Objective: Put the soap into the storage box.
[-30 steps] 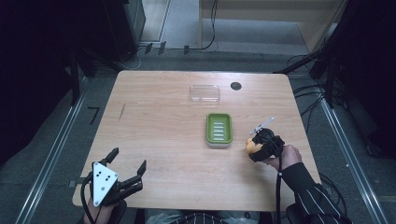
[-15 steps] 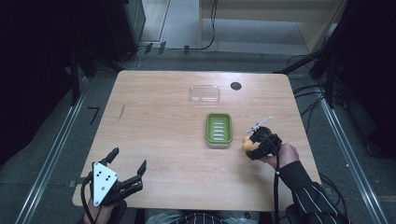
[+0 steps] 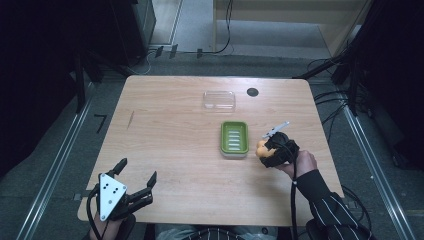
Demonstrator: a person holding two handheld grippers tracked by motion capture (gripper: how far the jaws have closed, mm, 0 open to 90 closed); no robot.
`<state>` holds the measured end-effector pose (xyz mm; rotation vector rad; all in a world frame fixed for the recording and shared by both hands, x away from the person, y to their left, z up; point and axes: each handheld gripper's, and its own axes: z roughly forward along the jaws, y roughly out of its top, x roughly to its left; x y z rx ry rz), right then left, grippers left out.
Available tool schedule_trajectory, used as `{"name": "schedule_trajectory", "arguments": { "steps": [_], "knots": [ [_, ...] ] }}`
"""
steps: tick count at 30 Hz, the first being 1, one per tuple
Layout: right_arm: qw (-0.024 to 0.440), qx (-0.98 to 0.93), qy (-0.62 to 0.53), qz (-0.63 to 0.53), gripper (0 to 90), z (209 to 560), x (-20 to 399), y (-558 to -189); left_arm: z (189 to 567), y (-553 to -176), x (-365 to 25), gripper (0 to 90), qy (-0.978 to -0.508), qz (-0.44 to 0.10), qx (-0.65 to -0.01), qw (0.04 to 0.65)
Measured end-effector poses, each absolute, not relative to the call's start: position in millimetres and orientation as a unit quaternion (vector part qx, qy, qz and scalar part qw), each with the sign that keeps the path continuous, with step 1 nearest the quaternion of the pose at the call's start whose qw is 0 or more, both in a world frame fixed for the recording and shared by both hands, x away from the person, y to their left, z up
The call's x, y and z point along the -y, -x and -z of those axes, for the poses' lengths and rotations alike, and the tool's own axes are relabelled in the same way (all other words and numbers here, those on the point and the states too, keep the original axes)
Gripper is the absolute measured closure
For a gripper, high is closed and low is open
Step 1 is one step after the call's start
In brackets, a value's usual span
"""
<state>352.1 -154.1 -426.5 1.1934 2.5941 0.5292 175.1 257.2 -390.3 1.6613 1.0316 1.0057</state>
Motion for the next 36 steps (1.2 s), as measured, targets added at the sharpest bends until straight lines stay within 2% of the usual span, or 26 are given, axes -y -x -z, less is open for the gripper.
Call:
{"name": "schedule_trajectory", "arguments": {
  "steps": [36],
  "knots": [
    [0.143, -0.885, -0.387, -0.213, 40.2, 414.1, 135.0, -366.1, 390.4, -175.1, -257.5, 13.5, -0.673, -0.408, -0.418, 0.454]
  ]
}}
